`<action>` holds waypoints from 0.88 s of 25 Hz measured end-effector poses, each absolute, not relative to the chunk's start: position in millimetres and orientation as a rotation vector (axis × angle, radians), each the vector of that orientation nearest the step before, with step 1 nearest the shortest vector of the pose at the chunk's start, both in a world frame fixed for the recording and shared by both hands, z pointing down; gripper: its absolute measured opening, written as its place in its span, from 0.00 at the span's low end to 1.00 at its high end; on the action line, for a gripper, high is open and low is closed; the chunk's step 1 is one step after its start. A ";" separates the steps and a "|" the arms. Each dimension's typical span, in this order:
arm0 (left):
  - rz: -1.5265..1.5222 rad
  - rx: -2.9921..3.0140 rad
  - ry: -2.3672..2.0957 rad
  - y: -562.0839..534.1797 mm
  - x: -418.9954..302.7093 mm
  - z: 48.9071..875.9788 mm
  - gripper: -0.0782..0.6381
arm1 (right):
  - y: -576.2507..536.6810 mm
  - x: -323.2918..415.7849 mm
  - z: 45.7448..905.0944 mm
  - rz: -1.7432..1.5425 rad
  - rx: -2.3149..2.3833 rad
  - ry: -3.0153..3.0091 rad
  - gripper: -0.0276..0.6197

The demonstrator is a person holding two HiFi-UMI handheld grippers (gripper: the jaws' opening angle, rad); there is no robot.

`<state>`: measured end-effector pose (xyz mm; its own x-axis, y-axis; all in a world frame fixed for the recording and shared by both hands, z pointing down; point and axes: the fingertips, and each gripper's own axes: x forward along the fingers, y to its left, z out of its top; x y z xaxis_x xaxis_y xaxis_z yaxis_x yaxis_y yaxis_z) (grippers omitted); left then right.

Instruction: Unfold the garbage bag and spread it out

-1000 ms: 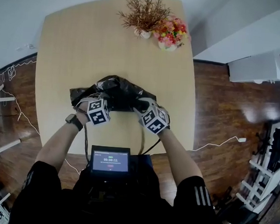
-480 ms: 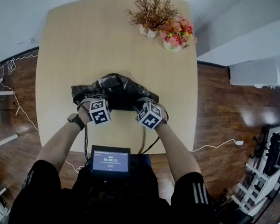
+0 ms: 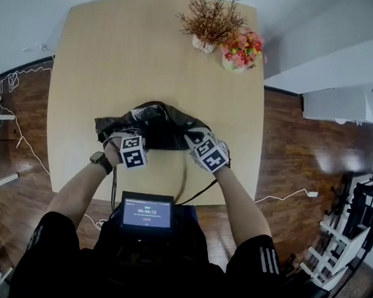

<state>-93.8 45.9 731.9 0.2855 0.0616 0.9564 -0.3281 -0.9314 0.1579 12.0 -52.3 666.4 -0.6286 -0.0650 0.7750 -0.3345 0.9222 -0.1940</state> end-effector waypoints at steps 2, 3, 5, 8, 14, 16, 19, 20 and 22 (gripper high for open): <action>1.682 2.236 -0.215 53.9 -95.1 731.2 0.34 | -65.0 13.9 657.2 0.413 0.311 -2.238 0.06; 1.681 2.236 -0.202 57.3 -96.2 730.6 0.34 | -73.0 15.2 653.2 0.412 0.327 -2.241 0.06; 1.683 2.234 -0.174 63.9 -98.0 729.0 0.34 | -91.1 20.6 651.1 0.405 0.358 -2.236 0.06; 1.693 2.236 -0.124 73.2 -100.2 727.6 0.34 | -114.4 27.1 656.9 0.425 0.391 -2.209 0.06; 1.719 2.218 -0.099 81.7 -110.4 729.4 0.34 | -139.8 40.5 693.2 0.490 0.425 -2.070 0.06; 1.711 2.218 -0.103 82.9 -111.2 728.9 0.34 | -143.3 53.2 709.6 0.509 0.463 -2.004 0.06; 1.702 2.219 -0.113 84.5 -112.0 729.5 0.34 | -145.5 67.0 725.8 0.515 0.511 -1.942 0.11; 1.699 2.220 -0.117 84.6 -111.9 729.7 0.34 | -144.4 68.9 727.9 0.524 0.520 -1.937 0.11; 1.695 2.227 -0.129 83.4 -111.0 729.1 0.34 | -143.3 69.2 725.4 0.537 0.538 -1.959 0.16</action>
